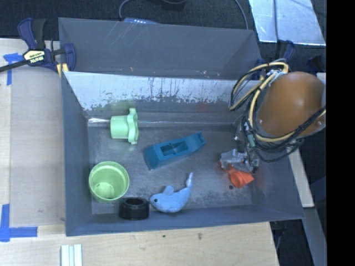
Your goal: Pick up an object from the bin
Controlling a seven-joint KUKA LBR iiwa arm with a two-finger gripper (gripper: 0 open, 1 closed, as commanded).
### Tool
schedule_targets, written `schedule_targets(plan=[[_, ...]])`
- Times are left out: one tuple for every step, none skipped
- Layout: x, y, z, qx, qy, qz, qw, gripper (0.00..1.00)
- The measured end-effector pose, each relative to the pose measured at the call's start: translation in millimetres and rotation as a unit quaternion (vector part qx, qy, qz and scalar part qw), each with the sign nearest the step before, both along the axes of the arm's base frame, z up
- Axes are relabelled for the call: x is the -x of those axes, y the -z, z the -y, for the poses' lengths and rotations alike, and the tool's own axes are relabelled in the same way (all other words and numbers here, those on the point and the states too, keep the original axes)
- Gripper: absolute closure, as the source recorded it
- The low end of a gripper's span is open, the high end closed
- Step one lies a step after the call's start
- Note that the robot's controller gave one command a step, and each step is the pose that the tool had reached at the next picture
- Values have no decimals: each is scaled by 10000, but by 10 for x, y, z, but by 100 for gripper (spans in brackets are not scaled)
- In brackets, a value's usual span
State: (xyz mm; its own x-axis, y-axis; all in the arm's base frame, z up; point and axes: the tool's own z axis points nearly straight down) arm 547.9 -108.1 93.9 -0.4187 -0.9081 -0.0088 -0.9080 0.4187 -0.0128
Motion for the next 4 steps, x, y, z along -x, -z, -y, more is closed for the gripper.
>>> schedule_targets(plan=[[0,0,0,-1,2,-1,10000,100],[5,-19,-2,-4,0,-6,10000,100],[282,-274,184,-6,-174,4,9998,100],[283,-274,184,-7,-169,3,9999,0]])
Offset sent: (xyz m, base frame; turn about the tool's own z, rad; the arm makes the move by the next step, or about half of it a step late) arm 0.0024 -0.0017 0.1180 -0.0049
